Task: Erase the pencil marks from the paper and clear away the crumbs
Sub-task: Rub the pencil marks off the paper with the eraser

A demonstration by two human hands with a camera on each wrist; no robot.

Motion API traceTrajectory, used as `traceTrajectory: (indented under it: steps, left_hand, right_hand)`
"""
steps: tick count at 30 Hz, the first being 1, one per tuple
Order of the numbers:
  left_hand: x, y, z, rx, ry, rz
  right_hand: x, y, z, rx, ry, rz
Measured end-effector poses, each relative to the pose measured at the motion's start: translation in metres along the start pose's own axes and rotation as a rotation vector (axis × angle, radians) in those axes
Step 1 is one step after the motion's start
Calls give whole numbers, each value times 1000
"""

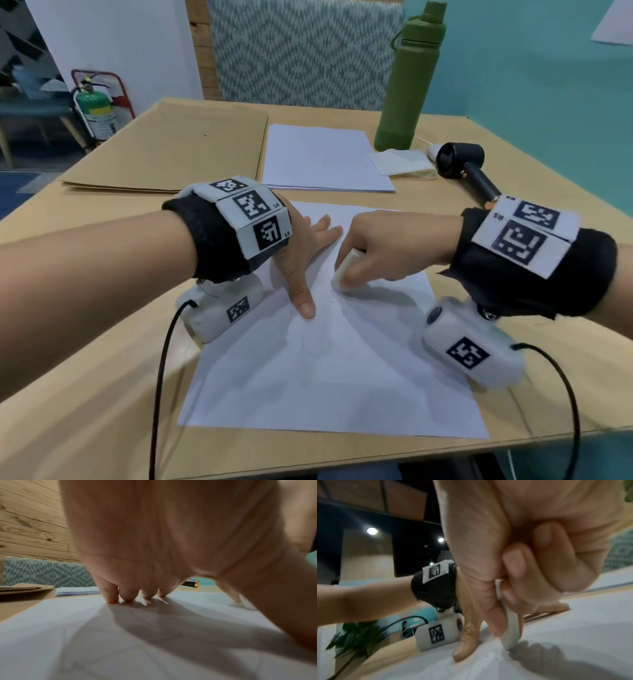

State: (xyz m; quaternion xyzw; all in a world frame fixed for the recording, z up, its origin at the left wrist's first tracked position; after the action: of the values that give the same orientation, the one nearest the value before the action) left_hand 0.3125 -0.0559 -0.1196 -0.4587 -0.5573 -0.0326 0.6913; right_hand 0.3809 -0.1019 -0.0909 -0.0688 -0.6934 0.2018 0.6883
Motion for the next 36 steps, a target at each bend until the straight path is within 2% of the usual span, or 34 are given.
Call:
traceTrajectory:
  steps: [4, 10, 13, 16, 18, 20, 23, 26, 30, 32, 36]
  left_hand:
    - [0, -1, -6, 2, -28, -96]
    - [2, 4, -8, -16, -38, -89]
    - [3, 1, -11, -27, -6, -86]
    - [4, 0, -15, -35, 25, -84]
    - [3, 0, -16, -33, 27, -83]
    - [3, -1, -15, -26, 20, -87]
    - [3, -4, -15, -21, 5, -91]
    - [3, -4, -15, -16, 22, -93]
    - [2, -1, -15, -7, 57, -84]
    - [3, -1, -16, -5, 58, -86]
    - [3, -4, -17, -9, 52, -94]
  right_hand:
    - [9, 5, -21, -76, 40, -7]
    - [13, 10, -42, -161, 85, -122]
    - [7, 2, -29, -78, 16, -135]
    - [-3, -9, -16, 33, -46, 11]
    - [-2, -8, -15, 56, -50, 70]
    - [6, 2, -19, 37, -70, 35]
    - [16, 15, -27, -16, -99, -105]
    - [12, 4, -17, 64, -120, -156]
    - [-5, -20, -4, 129, -39, 39]
    - [3, -10, -11, 78, -31, -19]
    - [19, 8, -24, -48, -48, -228]
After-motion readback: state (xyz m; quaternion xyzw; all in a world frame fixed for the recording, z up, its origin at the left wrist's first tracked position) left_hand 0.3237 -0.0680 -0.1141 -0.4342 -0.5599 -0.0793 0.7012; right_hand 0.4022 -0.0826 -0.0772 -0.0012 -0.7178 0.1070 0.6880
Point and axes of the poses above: each hand's wrist, its own y-axis towards the middle knuckle, its own x-axis out of the back of the hand, z = x × y, the point moved 7 cm from there along y, towards the middle knuckle, and after that the axes turned 14 degrees about -y, right-handed, at the moved point
